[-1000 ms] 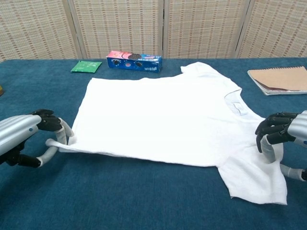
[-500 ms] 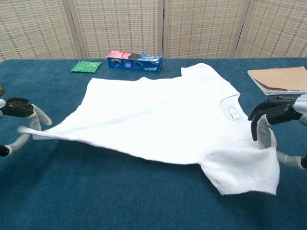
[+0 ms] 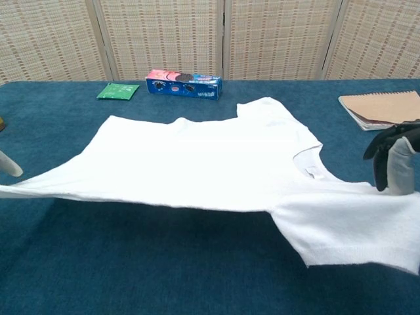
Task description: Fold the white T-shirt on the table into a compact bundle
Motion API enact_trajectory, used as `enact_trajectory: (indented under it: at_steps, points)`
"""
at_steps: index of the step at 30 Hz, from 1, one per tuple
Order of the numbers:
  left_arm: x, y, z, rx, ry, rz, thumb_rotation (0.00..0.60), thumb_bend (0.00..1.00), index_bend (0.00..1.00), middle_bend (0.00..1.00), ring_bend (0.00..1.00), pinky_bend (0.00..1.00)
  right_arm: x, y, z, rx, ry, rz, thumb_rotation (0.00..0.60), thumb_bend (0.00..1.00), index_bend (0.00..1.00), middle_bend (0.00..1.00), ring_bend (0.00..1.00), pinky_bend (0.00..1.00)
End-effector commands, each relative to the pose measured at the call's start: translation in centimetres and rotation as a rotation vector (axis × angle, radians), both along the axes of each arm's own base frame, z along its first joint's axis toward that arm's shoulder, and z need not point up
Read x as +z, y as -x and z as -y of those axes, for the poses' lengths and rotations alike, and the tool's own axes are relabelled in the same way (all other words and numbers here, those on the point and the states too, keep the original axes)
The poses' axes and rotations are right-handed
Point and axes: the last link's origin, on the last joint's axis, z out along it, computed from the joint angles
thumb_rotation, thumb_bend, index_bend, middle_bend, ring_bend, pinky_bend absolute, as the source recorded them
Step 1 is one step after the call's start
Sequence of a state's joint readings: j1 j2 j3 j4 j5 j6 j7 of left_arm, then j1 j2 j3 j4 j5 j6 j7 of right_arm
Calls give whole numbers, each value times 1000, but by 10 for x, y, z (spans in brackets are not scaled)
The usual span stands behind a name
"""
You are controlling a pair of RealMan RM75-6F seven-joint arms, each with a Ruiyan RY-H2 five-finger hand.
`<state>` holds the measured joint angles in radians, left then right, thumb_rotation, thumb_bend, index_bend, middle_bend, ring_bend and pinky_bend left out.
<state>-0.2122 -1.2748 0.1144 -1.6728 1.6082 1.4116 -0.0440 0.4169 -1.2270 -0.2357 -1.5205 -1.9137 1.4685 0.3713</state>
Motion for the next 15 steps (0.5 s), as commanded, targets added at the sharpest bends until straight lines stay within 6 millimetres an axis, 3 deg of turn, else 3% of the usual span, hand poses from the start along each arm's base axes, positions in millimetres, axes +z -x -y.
enact_trajectory:
  at_steps: [1, 15]
  points:
    - [8, 2, 14, 26, 16, 7, 600, 559, 693, 310, 200, 2, 8, 0, -11, -33, -41, 25, 600, 501, 775, 469, 253, 201]
    - [30, -9, 60, 35, 36, 11, 600, 559, 684, 310, 200, 2, 51, 6, -47, -132, -89, 74, 600, 537, 792, 478, 256, 202]
